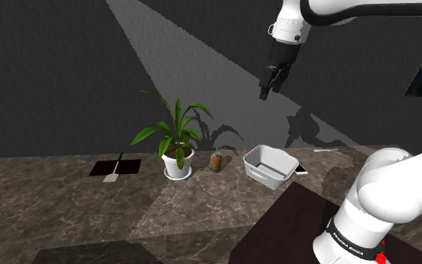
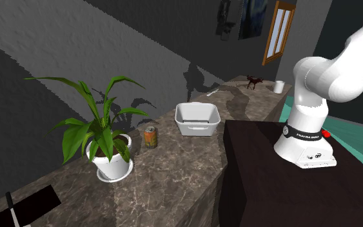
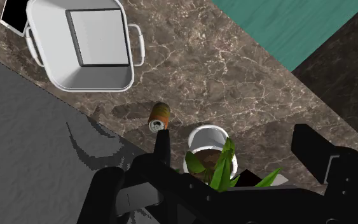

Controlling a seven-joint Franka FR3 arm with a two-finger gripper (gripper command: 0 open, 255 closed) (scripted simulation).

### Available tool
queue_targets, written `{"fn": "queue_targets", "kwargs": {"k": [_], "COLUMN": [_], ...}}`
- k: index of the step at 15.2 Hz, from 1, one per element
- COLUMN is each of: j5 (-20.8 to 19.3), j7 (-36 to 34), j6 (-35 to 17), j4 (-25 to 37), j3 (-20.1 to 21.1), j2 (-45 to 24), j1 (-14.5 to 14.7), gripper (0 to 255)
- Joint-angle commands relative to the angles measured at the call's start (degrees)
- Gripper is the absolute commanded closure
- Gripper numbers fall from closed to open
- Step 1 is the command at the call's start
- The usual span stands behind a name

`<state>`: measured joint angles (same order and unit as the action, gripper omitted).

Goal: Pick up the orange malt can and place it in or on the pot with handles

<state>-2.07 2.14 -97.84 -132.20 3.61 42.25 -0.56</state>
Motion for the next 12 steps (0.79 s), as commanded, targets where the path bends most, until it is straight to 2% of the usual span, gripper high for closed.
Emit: {"fn": "queue_targets", "kwargs": {"k": [1,12], "j5": [0.0,-1.3], "j7": [0.0,3.8], "j6": [0.0,-18.6], "j4": [0.0,-4.1], "j3": [0.0,-3.8], "j2": [0.0,-16.3], "j1": [0.0,-1.7], "gripper": [0,0]}}
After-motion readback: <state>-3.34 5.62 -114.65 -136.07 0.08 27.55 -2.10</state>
